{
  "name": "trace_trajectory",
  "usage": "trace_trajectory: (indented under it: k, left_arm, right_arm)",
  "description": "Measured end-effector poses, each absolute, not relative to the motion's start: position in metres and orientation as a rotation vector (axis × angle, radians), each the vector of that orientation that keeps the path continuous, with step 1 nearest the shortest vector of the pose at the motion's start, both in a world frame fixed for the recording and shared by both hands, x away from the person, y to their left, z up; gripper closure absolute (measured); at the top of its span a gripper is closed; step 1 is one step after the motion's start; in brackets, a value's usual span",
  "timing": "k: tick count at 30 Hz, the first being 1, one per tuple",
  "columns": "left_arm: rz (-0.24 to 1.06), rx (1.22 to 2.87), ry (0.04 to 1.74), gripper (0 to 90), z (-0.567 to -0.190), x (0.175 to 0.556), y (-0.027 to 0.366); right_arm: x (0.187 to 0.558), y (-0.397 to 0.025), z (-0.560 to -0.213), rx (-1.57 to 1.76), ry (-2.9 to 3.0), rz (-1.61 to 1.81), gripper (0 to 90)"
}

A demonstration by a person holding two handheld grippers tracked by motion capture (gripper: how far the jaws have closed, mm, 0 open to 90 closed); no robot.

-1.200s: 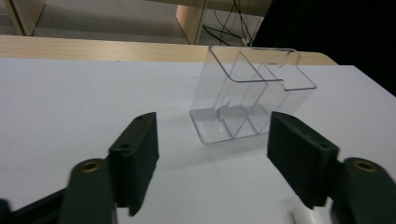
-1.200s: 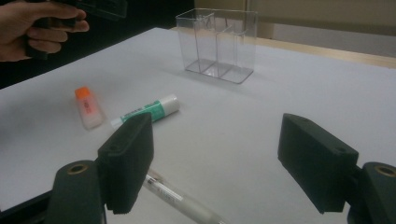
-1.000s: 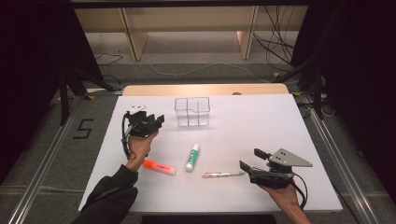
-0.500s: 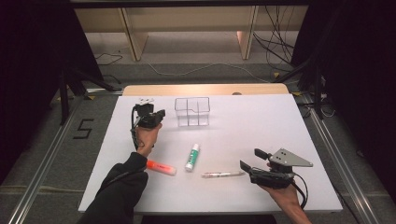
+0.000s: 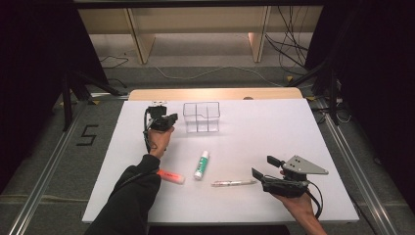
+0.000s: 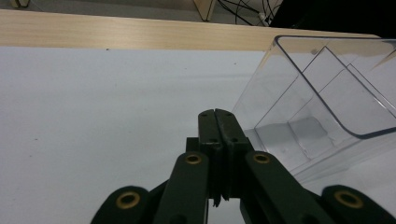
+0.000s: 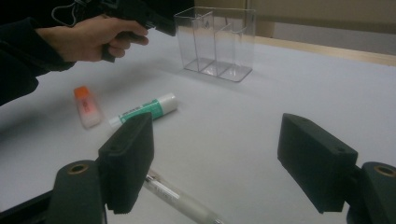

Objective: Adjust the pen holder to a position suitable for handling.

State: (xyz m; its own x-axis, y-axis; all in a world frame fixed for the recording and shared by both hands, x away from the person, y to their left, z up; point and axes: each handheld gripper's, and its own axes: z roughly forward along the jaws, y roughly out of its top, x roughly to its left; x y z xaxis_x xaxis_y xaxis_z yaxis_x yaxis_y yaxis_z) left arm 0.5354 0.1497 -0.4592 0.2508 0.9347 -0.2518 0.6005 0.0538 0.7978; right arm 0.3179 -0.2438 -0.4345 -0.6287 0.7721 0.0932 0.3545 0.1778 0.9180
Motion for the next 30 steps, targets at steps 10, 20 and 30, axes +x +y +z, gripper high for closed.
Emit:
trace_trajectory:
  k: [10,20,30]
  left_arm:
    - [0.437,1.657,1.435,89.5,-0.464,0.537,0.134]
    - [0.428,1.657,1.444,89.5,-0.464,0.539,0.132]
    - [0.404,1.658,1.45,89.5,-0.463,0.541,0.123]
  right_arm:
    - [0.317,-0.243,-0.434,1.048,2.068,1.455,24.8]
    - [0.317,-0.242,-0.434,1.044,2.074,1.463,23.6]
    - [0.317,-0.242,-0.434,1.046,2.072,1.464,23.8]
